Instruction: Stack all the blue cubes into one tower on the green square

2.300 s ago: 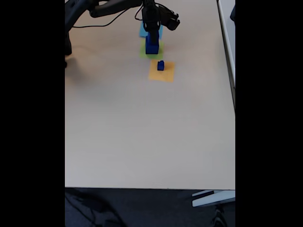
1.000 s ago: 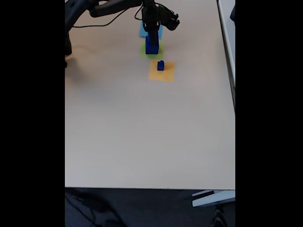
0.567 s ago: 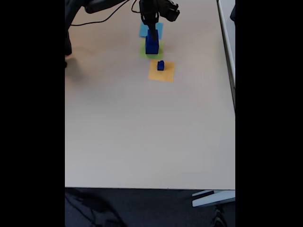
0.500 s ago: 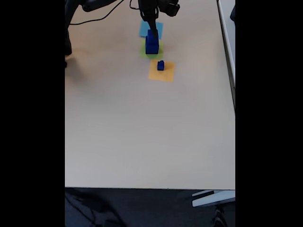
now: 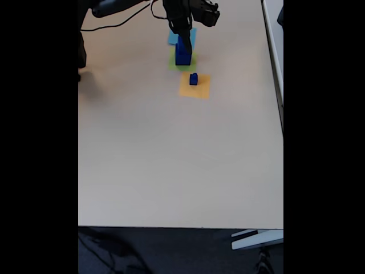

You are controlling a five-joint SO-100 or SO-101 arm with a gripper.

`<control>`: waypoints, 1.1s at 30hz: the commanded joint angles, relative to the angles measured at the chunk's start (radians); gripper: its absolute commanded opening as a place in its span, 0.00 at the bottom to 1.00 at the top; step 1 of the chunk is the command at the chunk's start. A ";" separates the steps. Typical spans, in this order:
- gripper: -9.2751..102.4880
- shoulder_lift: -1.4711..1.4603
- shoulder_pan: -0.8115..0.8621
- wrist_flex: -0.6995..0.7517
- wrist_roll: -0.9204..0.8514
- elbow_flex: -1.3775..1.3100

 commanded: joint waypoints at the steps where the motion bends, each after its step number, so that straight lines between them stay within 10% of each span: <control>1: 0.36 -0.014 0.029 -0.026 -0.018 -0.100; 33: 0.34 -0.419 0.037 -0.034 -0.029 -0.416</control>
